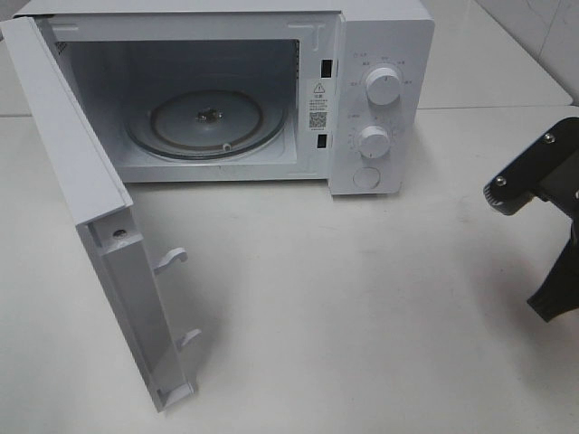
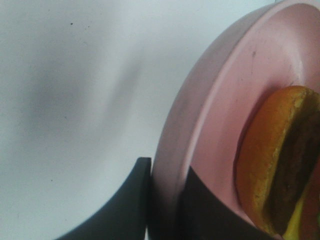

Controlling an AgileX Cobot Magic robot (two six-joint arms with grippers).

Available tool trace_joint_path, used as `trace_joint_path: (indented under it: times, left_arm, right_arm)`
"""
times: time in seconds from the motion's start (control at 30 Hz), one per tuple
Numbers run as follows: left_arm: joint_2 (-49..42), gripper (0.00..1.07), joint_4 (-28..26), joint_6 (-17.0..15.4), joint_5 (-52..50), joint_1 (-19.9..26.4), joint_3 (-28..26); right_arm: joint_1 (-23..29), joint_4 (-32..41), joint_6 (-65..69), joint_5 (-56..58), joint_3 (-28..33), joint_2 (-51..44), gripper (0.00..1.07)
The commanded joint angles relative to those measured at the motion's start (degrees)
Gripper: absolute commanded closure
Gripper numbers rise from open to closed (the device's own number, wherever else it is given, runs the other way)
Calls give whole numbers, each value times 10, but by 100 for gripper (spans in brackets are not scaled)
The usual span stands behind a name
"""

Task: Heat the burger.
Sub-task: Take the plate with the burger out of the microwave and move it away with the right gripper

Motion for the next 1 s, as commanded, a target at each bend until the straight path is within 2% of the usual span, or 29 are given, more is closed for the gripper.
trace_joint_path:
  times: [0.03, 0.43, 0.63, 1.0]
  left_arm:
    - [-5, 6, -3, -3, -6, -3, 1]
    - [-5, 6, -3, -3, -6, -3, 1]
    - [-5, 6, -3, -3, -6, -3, 1]
    - [-5, 6, -3, -3, -6, -3, 1]
  right_arm:
    - [-3, -45, 41, 38, -17, 25, 107]
    - [-3, -54, 126, 40, -38, 146, 104]
    - [-3, -54, 144, 36, -38, 175, 103]
    - [-45, -52, 177, 2, -37, 206, 102]
